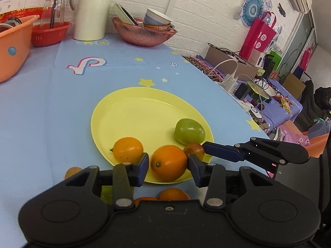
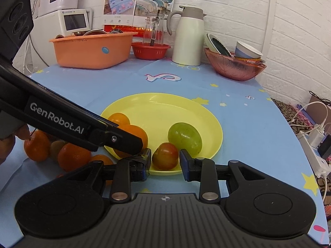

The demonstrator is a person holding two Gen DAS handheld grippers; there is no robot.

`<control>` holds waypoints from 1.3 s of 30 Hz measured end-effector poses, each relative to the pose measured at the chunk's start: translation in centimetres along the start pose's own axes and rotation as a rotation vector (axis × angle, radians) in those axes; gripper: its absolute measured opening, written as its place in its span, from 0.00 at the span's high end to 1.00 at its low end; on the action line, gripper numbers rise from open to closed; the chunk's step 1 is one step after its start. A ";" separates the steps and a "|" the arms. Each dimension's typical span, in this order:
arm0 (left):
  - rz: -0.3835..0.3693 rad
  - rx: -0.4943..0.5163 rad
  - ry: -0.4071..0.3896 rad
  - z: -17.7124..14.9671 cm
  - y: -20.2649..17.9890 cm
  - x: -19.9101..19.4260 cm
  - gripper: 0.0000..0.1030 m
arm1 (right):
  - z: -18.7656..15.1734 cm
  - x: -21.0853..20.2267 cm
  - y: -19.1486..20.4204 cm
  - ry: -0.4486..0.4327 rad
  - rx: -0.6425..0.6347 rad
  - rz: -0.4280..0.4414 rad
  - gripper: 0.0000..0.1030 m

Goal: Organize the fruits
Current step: 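Carry the tomato and large orange over the yellow plate, then open both tools to release the fruits onto the plate, then move both open tools back toward the fruit pile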

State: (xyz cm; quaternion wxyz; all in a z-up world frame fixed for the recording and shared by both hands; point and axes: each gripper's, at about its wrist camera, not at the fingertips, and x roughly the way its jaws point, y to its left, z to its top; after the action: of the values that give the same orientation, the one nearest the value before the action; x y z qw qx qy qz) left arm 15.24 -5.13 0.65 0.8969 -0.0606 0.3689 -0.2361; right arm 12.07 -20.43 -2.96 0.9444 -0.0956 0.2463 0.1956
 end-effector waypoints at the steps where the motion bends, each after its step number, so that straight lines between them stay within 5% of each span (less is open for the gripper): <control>1: 0.003 0.004 -0.006 -0.1 -0.1 -0.3 0.05 | 0.0 -0.1 0.1 -0.003 -0.002 -0.003 0.45; 4: 0.018 0.002 -0.035 -0.4 -0.2 -1.6 0.00 | -0.1 -0.8 0.1 -0.020 -0.002 -0.014 0.32; 8: 0.047 -0.012 -0.071 -1.1 -0.3 -3.4 0.00 | -0.4 -1.9 0.5 -0.051 -0.003 -0.033 0.00; 13: 0.107 -0.044 -0.117 -2.4 -0.5 -5.6 0.00 | -1.0 -3.2 0.9 -0.067 0.046 -0.024 0.00; 28: 0.235 -0.099 -0.084 -7.3 0.8 -8.9 0.00 | -3.5 -5.2 2.9 -0.019 0.194 0.060 0.00; 39: 0.280 -0.173 -0.058 -9.6 3.2 -9.7 0.00 | -3.9 -5.4 5.7 0.012 0.152 0.136 0.00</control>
State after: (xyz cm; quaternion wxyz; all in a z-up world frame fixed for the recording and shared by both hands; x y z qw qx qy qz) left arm 3.84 2.82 -1.05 0.9228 -0.0923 0.3666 -0.0743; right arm 3.67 -18.13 -4.08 0.9320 -0.0077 0.2720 0.2394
